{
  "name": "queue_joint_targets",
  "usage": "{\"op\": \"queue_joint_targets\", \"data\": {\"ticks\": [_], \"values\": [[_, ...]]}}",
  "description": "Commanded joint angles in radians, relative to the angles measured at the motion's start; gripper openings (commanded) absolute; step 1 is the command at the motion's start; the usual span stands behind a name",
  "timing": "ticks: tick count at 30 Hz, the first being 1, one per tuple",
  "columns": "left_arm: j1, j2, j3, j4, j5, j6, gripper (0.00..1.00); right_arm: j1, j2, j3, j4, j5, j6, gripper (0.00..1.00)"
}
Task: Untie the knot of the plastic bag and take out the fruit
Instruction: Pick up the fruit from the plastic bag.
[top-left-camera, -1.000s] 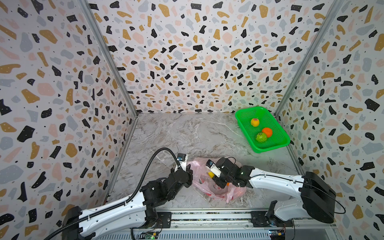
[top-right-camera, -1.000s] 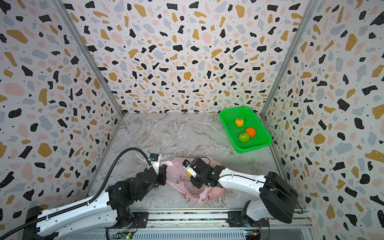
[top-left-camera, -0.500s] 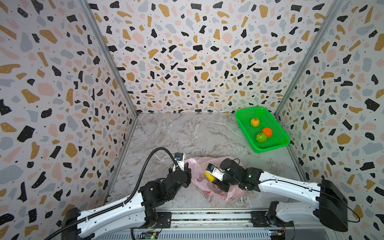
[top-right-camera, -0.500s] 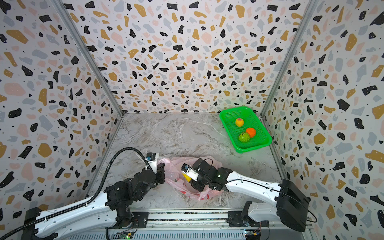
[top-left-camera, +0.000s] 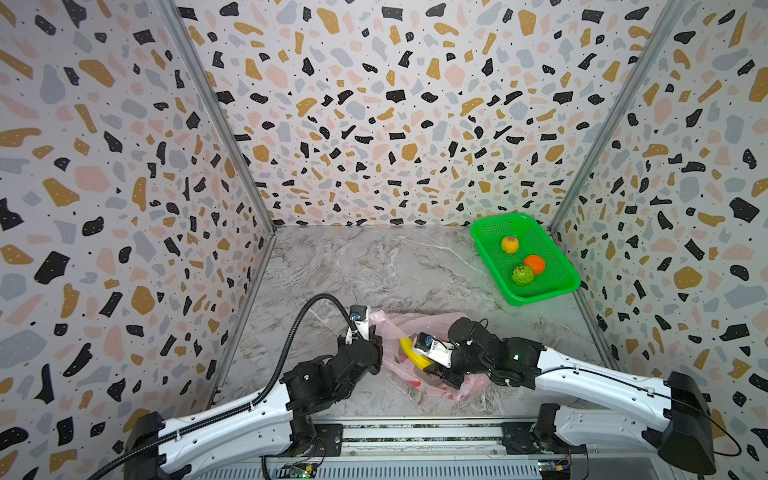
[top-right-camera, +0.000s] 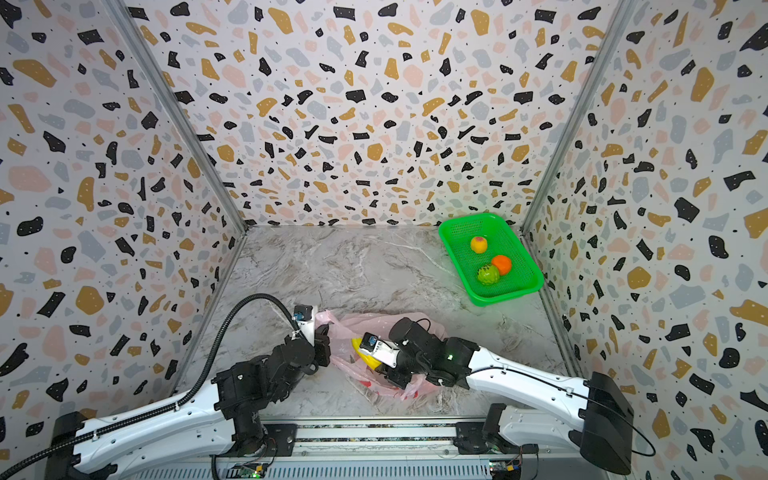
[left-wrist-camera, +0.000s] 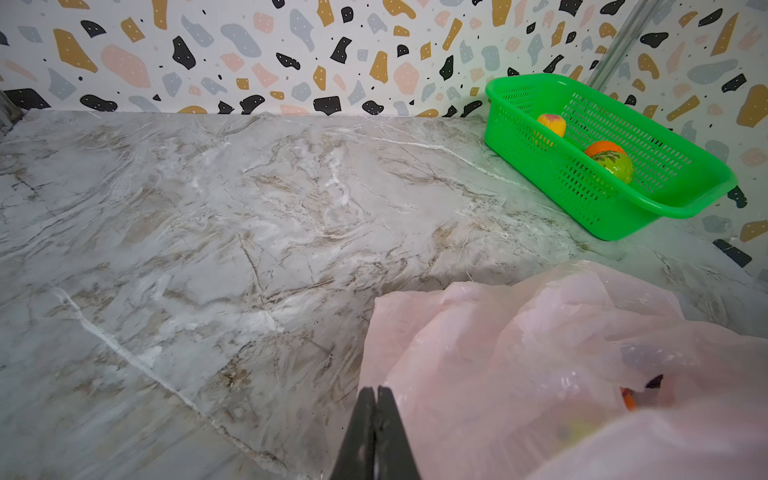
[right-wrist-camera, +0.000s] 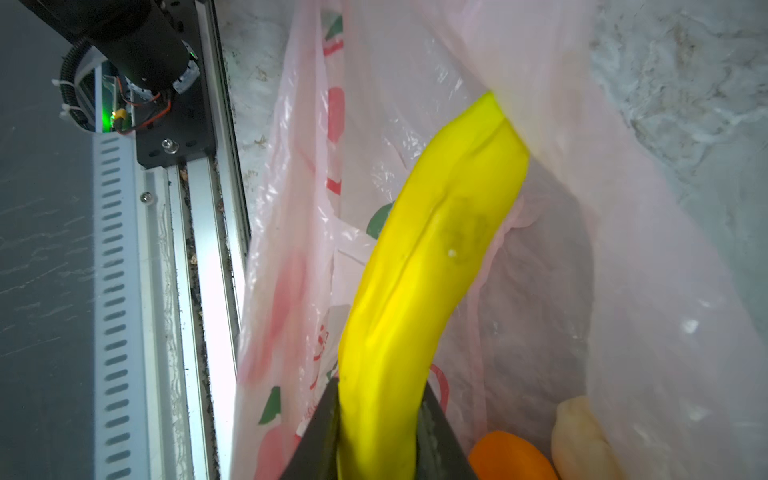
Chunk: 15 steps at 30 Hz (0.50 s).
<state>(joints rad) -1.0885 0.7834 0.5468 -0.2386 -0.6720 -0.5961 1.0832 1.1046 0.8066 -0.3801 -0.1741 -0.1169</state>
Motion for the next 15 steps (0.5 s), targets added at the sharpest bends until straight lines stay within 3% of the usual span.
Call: {"op": "queue_joint_targets", "data": {"ticks": [1,9,15], "values": [[-0.002,-0.009,0.019,0.006,-0.029,-0.014,0.00,0.001,-0.039,0.081,-0.027,-0.018,0.003,0.08],[-0.002,0.004,0.024,0.010,-0.027,-0.014,0.00,-0.029,-0.085,0.151,-0.015,-0.035,0.038,0.08],[-0.003,-0.013,0.022,0.004,-0.024,-0.013,0.00,-0.217,-0.104,0.195,-0.008,-0.030,0.083,0.10]]}}
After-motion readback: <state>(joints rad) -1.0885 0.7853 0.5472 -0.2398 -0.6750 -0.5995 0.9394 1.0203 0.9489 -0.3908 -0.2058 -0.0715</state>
